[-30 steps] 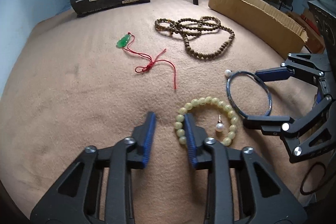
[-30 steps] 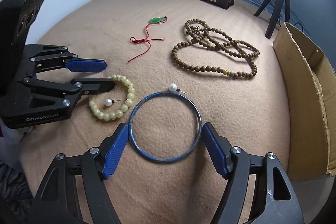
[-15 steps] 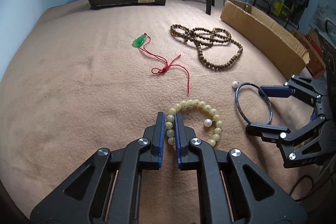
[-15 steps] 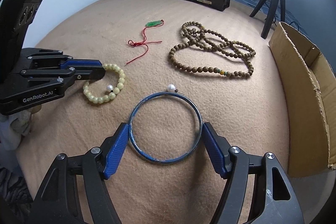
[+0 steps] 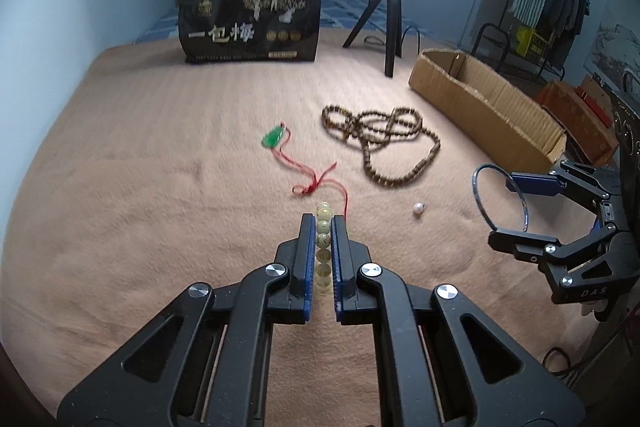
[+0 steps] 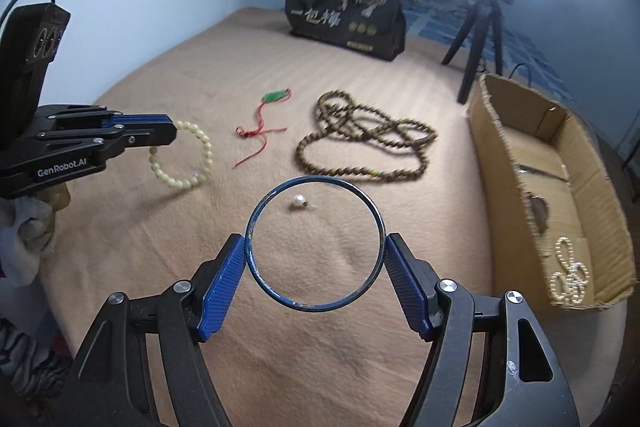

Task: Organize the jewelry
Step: 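Carry the bracelet and bangle into the cardboard box and open both tools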

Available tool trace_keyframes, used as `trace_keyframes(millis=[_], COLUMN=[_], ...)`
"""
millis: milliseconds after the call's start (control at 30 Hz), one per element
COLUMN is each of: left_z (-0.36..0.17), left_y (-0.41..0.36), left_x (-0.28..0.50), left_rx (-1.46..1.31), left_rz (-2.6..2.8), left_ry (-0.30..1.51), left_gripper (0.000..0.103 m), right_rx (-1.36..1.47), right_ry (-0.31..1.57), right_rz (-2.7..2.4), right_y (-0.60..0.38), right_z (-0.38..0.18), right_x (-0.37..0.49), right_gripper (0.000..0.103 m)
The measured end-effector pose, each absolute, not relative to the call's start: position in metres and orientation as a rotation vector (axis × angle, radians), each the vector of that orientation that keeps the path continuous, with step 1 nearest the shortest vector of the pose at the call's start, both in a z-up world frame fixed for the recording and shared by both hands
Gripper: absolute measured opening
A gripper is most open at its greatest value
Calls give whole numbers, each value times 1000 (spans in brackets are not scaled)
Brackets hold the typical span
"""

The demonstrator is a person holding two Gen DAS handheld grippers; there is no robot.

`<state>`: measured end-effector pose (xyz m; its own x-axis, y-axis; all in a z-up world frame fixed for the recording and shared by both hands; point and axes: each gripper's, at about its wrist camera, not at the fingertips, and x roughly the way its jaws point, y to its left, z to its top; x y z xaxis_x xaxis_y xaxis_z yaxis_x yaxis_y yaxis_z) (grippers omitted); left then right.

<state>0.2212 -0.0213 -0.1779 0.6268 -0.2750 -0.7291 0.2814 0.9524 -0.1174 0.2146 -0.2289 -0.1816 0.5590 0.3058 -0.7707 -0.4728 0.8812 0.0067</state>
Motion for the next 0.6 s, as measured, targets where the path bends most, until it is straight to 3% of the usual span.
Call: trace_keyframes(millis=[600], left_z=[-125], left_y=[-59], left_x=[230], left_rx=[29], left_rz=[-387], left_ry=[720], left_gripper=[5], right_rx=[-156], right_ry=[771], right_rz=[289], right_y=[-313], right_z=[-139], right_x=[215], right_gripper=[70])
